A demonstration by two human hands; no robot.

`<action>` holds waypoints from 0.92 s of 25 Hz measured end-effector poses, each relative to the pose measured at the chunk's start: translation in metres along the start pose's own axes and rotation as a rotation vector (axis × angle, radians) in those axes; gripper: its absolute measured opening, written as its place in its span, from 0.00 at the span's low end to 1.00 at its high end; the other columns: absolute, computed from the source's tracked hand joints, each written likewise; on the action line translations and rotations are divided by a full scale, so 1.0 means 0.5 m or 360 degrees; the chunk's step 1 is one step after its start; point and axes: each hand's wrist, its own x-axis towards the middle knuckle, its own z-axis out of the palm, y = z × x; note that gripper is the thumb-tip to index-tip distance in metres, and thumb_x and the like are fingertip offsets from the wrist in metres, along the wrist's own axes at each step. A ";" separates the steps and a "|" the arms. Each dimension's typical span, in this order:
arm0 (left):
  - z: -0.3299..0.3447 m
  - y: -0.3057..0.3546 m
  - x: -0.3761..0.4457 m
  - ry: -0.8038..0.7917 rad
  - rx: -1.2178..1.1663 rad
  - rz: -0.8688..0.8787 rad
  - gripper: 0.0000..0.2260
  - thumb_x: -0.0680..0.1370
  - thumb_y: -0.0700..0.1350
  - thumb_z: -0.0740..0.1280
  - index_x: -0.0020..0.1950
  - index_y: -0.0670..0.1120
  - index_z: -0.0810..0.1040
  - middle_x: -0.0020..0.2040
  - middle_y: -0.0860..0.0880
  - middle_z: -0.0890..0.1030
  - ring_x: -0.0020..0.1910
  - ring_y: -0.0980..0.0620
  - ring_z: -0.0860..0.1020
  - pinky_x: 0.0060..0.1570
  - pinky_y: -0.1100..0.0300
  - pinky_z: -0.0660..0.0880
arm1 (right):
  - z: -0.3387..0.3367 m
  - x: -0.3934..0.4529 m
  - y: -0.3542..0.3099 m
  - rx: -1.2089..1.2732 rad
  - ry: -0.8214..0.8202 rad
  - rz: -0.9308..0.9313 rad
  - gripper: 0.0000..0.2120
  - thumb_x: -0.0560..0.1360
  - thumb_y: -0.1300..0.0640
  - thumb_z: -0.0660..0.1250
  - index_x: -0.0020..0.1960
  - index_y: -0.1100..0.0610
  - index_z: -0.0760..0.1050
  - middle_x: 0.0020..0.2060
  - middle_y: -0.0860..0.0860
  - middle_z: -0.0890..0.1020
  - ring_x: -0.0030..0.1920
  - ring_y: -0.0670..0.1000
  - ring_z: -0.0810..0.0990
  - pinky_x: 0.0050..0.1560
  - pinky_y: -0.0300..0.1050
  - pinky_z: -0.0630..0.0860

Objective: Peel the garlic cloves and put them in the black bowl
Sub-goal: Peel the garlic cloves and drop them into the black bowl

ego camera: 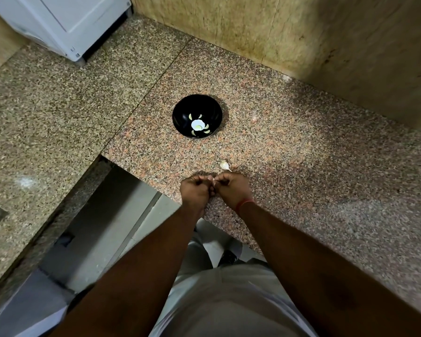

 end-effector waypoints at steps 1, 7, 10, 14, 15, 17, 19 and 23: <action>-0.002 -0.002 0.002 0.0007 0.0003 -0.0013 0.08 0.80 0.35 0.70 0.40 0.37 0.78 0.33 0.39 0.77 0.28 0.47 0.75 0.29 0.55 0.78 | -0.002 -0.003 -0.003 -0.0075 0.0014 -0.0049 0.04 0.73 0.64 0.73 0.41 0.57 0.85 0.35 0.51 0.86 0.40 0.53 0.87 0.47 0.53 0.85; 0.002 0.005 0.008 0.0006 0.0043 -0.0068 0.04 0.79 0.33 0.71 0.45 0.34 0.80 0.35 0.40 0.79 0.27 0.49 0.75 0.28 0.58 0.77 | -0.016 0.004 -0.010 -0.0248 0.0027 -0.0210 0.07 0.70 0.65 0.76 0.39 0.54 0.84 0.35 0.49 0.85 0.38 0.50 0.85 0.45 0.49 0.85; 0.014 0.016 0.017 -0.0006 0.0095 -0.0023 0.04 0.78 0.35 0.72 0.48 0.34 0.82 0.38 0.40 0.82 0.31 0.48 0.79 0.33 0.56 0.80 | -0.018 0.008 -0.015 -0.0186 0.0077 -0.0166 0.07 0.72 0.66 0.74 0.40 0.55 0.83 0.35 0.49 0.85 0.37 0.48 0.84 0.45 0.46 0.84; 0.019 0.019 0.027 -0.0074 0.0109 -0.0017 0.07 0.77 0.34 0.73 0.40 0.42 0.85 0.37 0.40 0.83 0.36 0.43 0.79 0.41 0.48 0.80 | -0.032 0.005 -0.023 -0.0140 0.0153 -0.0153 0.07 0.73 0.65 0.75 0.42 0.54 0.83 0.38 0.48 0.85 0.39 0.46 0.84 0.43 0.37 0.82; 0.021 0.020 0.032 -0.0059 0.0111 -0.0039 0.12 0.77 0.34 0.73 0.35 0.45 0.84 0.35 0.41 0.82 0.36 0.43 0.79 0.41 0.46 0.79 | -0.036 0.006 -0.025 -0.0143 0.0173 -0.0162 0.06 0.72 0.64 0.76 0.43 0.54 0.82 0.38 0.47 0.85 0.40 0.46 0.83 0.42 0.35 0.81; 0.025 0.022 0.038 -0.0034 0.0137 -0.0072 0.14 0.76 0.34 0.74 0.32 0.45 0.82 0.33 0.41 0.81 0.35 0.43 0.78 0.41 0.45 0.79 | -0.040 0.011 -0.029 -0.0194 0.0198 -0.0222 0.06 0.72 0.63 0.76 0.45 0.53 0.83 0.39 0.46 0.85 0.40 0.44 0.83 0.42 0.34 0.80; 0.028 0.027 0.043 -0.0034 0.0158 -0.0082 0.07 0.76 0.34 0.74 0.38 0.38 0.81 0.35 0.40 0.81 0.33 0.44 0.78 0.36 0.50 0.79 | -0.042 0.018 -0.034 -0.0223 0.0178 -0.0279 0.07 0.73 0.64 0.76 0.45 0.52 0.86 0.39 0.45 0.86 0.40 0.44 0.84 0.43 0.37 0.82; 0.040 0.040 0.047 -0.0039 0.0133 -0.0073 0.04 0.77 0.32 0.72 0.47 0.29 0.80 0.34 0.39 0.80 0.28 0.48 0.77 0.28 0.58 0.77 | -0.046 0.032 -0.043 -0.0033 0.0130 -0.0095 0.10 0.72 0.69 0.75 0.47 0.55 0.87 0.39 0.49 0.87 0.40 0.50 0.87 0.43 0.42 0.84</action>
